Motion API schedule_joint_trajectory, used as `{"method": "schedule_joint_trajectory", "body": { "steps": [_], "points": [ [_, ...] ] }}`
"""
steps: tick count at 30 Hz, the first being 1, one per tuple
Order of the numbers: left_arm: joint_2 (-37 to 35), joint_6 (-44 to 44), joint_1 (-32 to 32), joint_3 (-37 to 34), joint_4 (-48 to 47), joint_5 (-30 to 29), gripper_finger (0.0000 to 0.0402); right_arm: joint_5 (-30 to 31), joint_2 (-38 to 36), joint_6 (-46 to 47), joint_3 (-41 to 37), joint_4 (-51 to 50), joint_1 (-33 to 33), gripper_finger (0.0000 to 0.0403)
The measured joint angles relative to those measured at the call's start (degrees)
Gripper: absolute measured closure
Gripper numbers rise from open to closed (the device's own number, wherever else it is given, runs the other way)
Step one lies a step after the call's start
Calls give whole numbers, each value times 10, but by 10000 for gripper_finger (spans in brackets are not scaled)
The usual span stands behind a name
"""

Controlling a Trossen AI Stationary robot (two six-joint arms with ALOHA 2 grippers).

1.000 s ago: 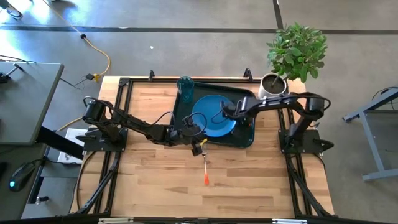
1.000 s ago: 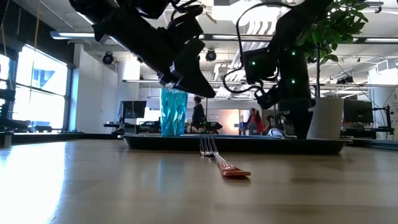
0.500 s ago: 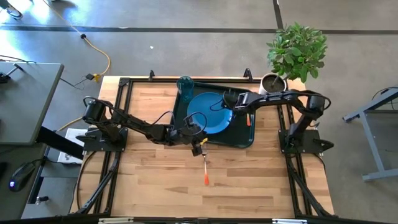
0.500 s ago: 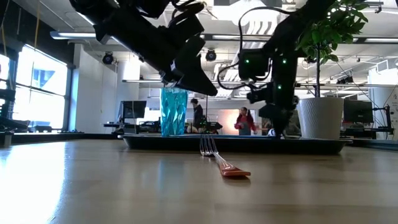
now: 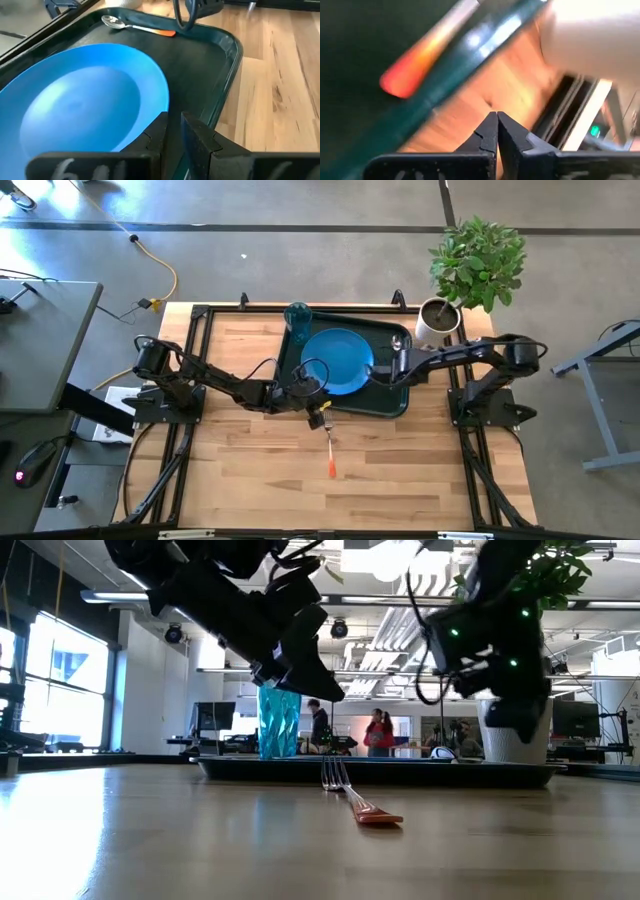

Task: Pick and place plate/cup/fork/spoon on tray
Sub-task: Adjust the green tray

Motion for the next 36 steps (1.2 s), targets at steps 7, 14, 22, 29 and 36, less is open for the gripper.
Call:
{"method": "schedule_joint_trajectory", "body": {
  "steps": [7, 14, 22, 29, 36],
  "points": [
    [0, -10, 1, -9, 5, -48, 360, -65, -63, -3, -128, 176, -28, 403],
    [0, 11, 15, -9, 42, -49, 360, -43, -93, -118, -160, 314, -80, 403],
    [0, 17, 14, -9, 39, -48, 360, -22, -91, -268, -151, 476, -140, 403],
    [0, 24, 14, -9, 24, -48, 360, -20, -94, -317, -150, 604, -170, 403],
    [0, 19, 11, -9, -7, -48, 360, -41, -135, -154, -150, 436, -95, 403]
  ]
}}
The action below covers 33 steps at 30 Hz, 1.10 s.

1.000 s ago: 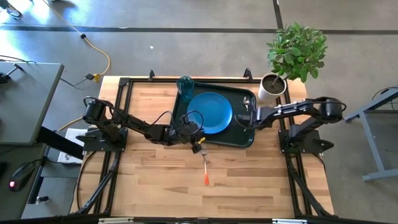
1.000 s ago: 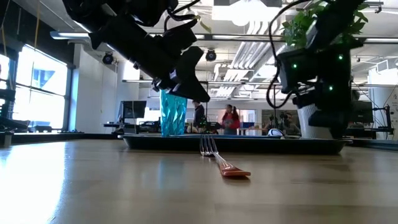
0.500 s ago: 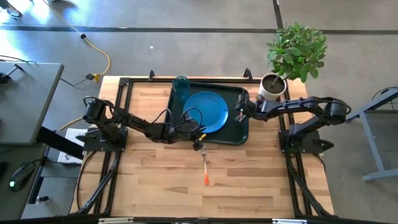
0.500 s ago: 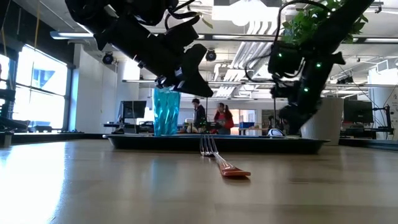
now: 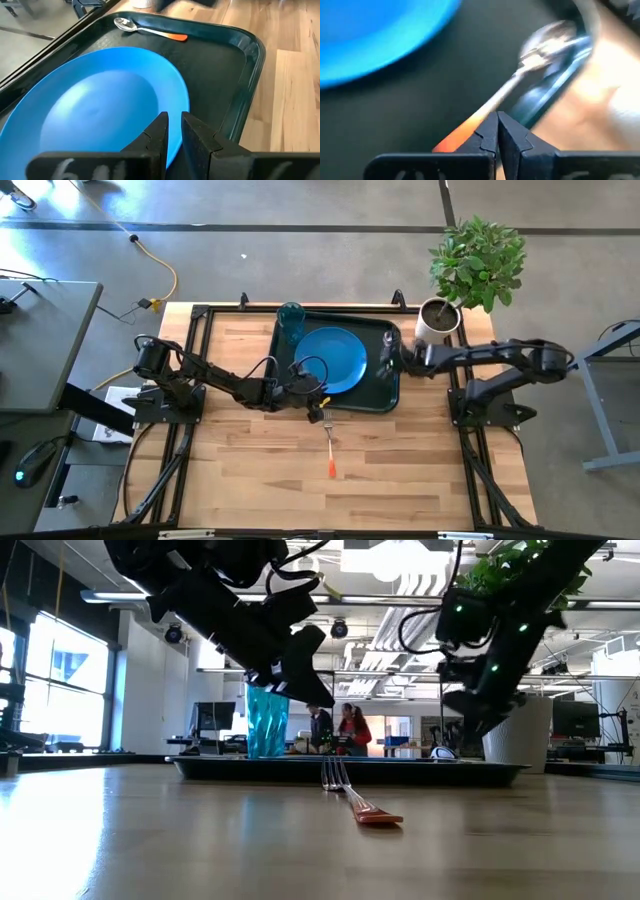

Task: Pick and place plate/cup/fork/spoon on tray
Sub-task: Adjust the green tray

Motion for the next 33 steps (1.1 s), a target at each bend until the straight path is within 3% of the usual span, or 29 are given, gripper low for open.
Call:
{"method": "schedule_joint_trajectory", "body": {
  "steps": [7, 12, 18, 22, 27, 33],
  "points": [
    [0, -20, -1, 0, -6, -45, 360, 18, -56, 165, -17, -14, 266, 403],
    [0, -33, -2, 0, 6, -62, 360, 18, -27, 244, -17, 6, 360, 403],
    [0, -34, -14, 0, 16, -61, 360, -12, 39, 242, -17, 67, 394, 403],
    [0, -8, -18, 0, 14, -63, 360, -14, 75, 242, -17, 57, 377, 403],
    [0, -3, -18, 0, -1, -73, 360, 43, 82, 222, -15, 50, 338, 403],
    [0, -73, -13, 0, -42, -167, 360, 16, 80, 251, 16, 71, 305, 401]
  ]
}}
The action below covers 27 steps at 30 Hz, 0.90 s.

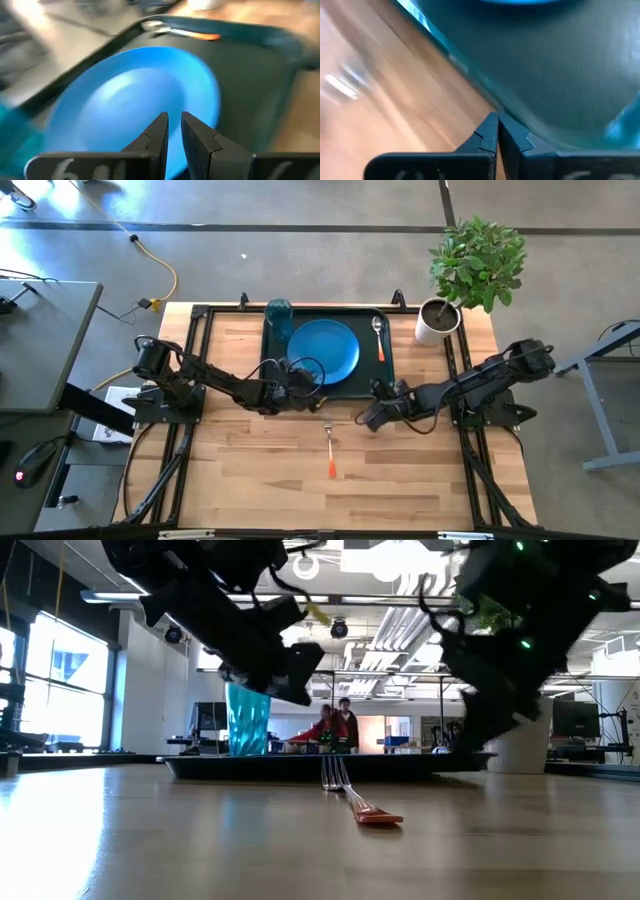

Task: Pick and place plate/cup/fork/spoon on tray
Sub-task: Adjust the green tray, then put the orange fork on the green tray

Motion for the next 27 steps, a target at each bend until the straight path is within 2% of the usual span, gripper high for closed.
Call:
{"method": "schedule_joint_trajectory", "body": {
  "steps": [4, 7, 10, 13, 15, 18, 21, 27],
  "points": [
    [-5, -5, -12, 0, -30, -100, 360, -5, 10, 16, 26, 142, 29, 384],
    [-9, 37, -24, 0, -32, -123, 360, 17, 45, 29, 80, 151, 63, 364],
    [-16, 64, -29, 1, -17, -128, 360, 57, 101, 52, 168, 95, 79, 341],
    [-18, 93, -28, 0, -20, -128, 360, 64, 175, 61, 273, 8, 86, 312],
    [-22, 121, -28, 0, -29, -137, 360, 65, 224, 108, 344, -73, 87, 293],
    [-63, 128, -26, -26, -71, -189, 360, 39, 295, 200, 435, -201, 88, 273],
    [-126, 109, -11, -75, -53, -171, 360, 18, 351, 230, 506, -274, 90, 264],
    [-209, 159, 26, -167, 122, 1, 360, -25, 416, 237, 571, -314, 83, 263]
  ]
}}
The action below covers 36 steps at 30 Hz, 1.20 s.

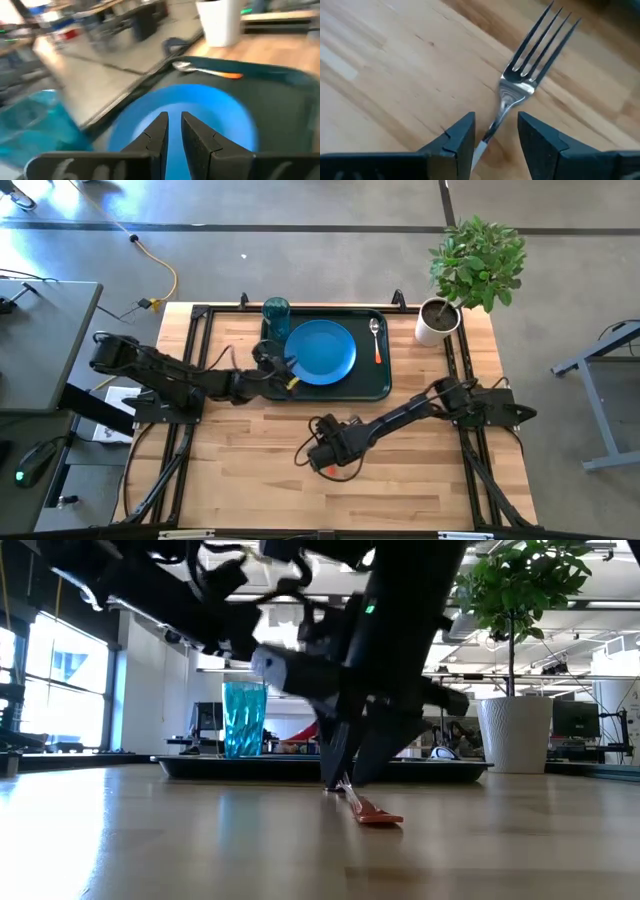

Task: Pick and place plate/cup/fork/spoon on tray
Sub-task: Put the orange fork on the green tray

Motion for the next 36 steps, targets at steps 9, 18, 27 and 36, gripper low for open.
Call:
{"method": "schedule_joint_trajectory", "body": {
  "steps": [9, 18, 27, 36],
  "points": [
    [-12, 20, 14, -43, 104, 71, 360, -52, 12, -12, 3, -49, -4, 289],
    [-12, 20, 14, -43, 112, 88, 360, -82, -56, -78, -3, -175, -21, 386],
    [-12, 16, 14, -43, 115, 117, 360, 9, -155, -92, -18, -332, -72, 393],
    [15, 28, 16, -43, 156, 147, 360, 28, -263, -223, -174, -105, -275, 400]
  ]
}}
